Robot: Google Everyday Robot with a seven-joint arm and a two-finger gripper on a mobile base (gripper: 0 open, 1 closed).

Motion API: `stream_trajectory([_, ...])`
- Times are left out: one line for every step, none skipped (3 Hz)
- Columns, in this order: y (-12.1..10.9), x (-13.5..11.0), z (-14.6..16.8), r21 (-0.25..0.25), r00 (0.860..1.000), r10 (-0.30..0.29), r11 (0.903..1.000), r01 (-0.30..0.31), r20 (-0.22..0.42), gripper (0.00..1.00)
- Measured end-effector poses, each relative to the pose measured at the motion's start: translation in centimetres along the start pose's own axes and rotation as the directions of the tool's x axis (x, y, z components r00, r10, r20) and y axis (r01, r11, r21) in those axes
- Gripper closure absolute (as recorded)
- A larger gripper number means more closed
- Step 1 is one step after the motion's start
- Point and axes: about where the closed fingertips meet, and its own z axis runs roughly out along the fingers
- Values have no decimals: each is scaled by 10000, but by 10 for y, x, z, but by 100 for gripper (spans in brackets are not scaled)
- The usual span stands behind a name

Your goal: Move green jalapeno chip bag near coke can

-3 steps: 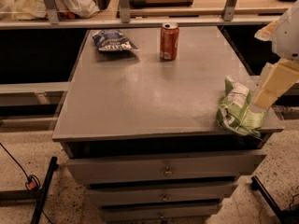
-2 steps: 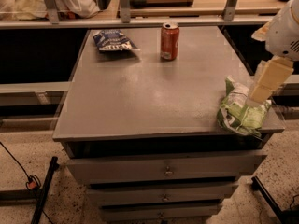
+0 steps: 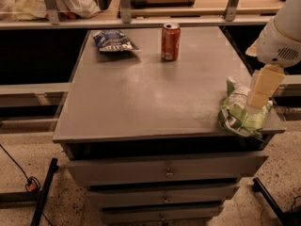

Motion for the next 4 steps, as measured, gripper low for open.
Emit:
stream_trajectory([4,7,14,-642,9999,66,9979,-73,-108,0])
stream_trajectory([15,11,26,-1222,9983,114,9925,-43,573,0])
stream_trajectory([28,7,38,-1757,9920,156,9844,67,1255,0])
stream_trajectory([37,3,52,-2172,9864,251,9761,110,1627,0])
